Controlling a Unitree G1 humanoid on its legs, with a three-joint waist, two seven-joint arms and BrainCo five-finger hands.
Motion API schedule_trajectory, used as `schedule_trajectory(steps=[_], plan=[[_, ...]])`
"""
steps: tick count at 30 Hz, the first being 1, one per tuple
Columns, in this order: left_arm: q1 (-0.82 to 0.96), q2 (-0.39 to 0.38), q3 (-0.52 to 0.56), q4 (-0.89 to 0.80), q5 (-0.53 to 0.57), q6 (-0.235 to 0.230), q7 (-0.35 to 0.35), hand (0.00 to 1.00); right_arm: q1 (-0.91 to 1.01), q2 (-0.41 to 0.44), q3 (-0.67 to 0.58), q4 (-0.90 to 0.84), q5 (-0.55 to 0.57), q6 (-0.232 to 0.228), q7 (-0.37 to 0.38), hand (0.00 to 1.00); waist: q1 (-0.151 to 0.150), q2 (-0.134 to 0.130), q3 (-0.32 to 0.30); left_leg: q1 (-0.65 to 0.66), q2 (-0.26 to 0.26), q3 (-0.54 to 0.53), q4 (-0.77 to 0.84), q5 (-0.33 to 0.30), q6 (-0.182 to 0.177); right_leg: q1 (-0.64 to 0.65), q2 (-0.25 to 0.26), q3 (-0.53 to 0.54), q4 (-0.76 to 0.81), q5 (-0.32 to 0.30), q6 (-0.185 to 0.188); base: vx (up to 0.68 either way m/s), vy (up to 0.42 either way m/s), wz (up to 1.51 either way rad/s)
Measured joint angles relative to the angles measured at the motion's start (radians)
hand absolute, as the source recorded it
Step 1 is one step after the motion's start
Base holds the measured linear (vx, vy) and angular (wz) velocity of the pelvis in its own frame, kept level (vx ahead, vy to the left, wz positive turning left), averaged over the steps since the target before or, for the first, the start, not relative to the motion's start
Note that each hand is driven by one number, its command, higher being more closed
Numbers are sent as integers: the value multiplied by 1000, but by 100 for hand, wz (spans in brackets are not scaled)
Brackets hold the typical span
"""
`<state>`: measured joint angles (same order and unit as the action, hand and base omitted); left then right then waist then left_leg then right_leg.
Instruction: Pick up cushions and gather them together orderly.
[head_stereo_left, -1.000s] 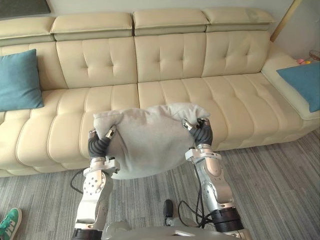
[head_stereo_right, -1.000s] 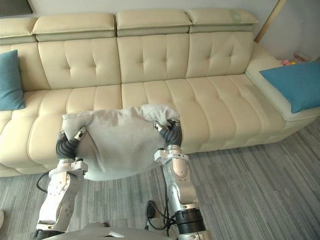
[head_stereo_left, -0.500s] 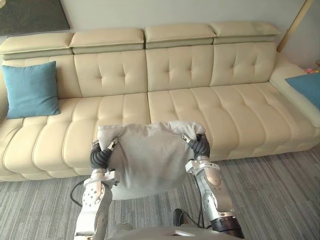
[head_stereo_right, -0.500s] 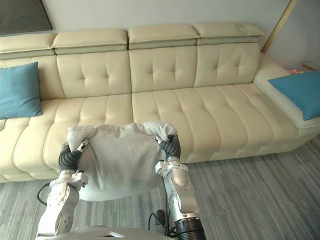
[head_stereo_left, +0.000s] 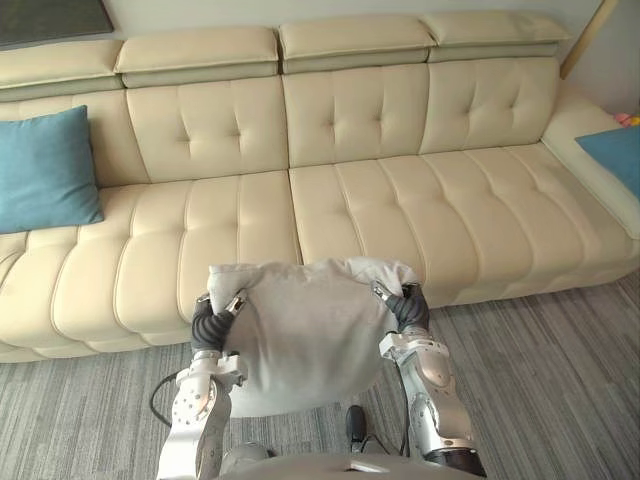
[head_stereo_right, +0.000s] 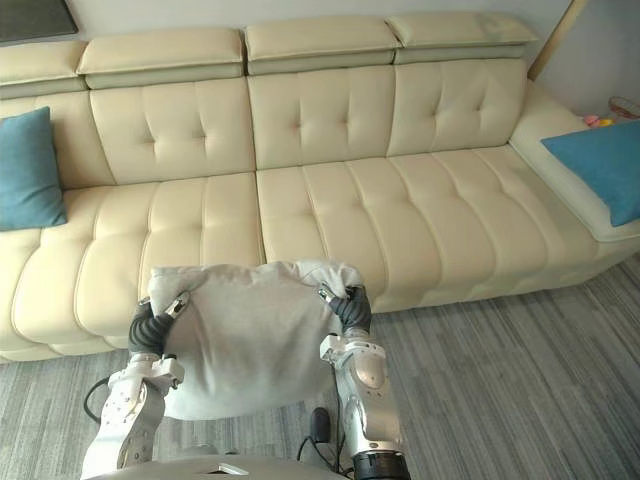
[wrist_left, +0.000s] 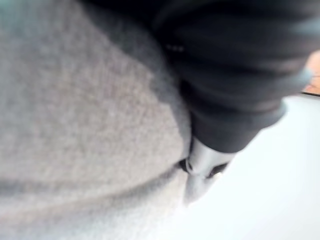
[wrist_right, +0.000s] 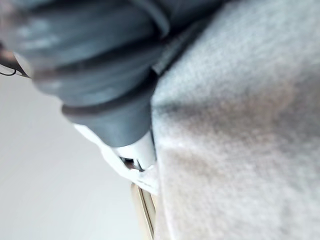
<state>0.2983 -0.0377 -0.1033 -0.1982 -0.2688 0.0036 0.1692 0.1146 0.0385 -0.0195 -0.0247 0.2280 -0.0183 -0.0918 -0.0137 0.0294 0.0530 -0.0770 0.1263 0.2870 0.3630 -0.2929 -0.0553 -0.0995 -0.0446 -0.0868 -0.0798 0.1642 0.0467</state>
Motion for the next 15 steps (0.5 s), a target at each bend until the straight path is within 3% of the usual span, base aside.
schedule_trajectory(steps=[3, 6, 8, 9, 11, 13, 15], plan=[[-15, 1, -10, 17, 0, 0, 0, 100, 0, -1, -5, 0, 0, -2, -3, 100, -11, 16, 1, 11, 17, -2, -1, -3, -6, 12, 15, -5, 0, -10, 0, 42, -60, -1], [-19, 1, -22, 22, 0, 0, 0, 100, 3, -8, -21, 0, 1, -4, -4, 100, -14, 47, 13, 14, 44, -14, 29, 1, -15, 13, 33, -5, 31, -54, -16, 29, -63, -3], [-19, 1, -27, 35, -1, 0, 0, 100, 9, -11, -21, 0, 1, -4, -4, 100, -10, 60, 18, -6, 62, -18, 111, 13, -24, 24, 41, 4, 44, -71, -23, 23, -83, -13], [-20, 2, -26, 43, -1, 0, 0, 100, 12, -12, -21, 0, 1, -4, -4, 100, -10, 66, 18, -20, 68, -28, 158, 25, -6, 34, 45, 14, 43, -80, -27, 78, -129, -13], [-22, 10, -24, 55, -1, 0, -1, 100, 20, -14, -21, -1, 1, -4, -8, 100, -12, 54, 31, -118, 73, -76, 352, 99, 6, 63, 33, 34, 47, -98, -55, 104, -106, -8], [-20, 7, -33, 56, -1, 1, -2, 100, 16, -20, -22, -5, 1, -5, -14, 100, 4, 49, 36, -136, 46, -97, 321, 46, 5, 65, 22, 66, 56, -113, -54, 66, -14, -26], [-19, 7, -36, 56, -1, 1, -2, 100, -6, -23, -22, -6, 1, -6, -25, 100, 4, 50, 39, -183, -15, -127, 198, 18, 1, 67, -10, 88, 58, -123, -52, 78, 55, -32]])
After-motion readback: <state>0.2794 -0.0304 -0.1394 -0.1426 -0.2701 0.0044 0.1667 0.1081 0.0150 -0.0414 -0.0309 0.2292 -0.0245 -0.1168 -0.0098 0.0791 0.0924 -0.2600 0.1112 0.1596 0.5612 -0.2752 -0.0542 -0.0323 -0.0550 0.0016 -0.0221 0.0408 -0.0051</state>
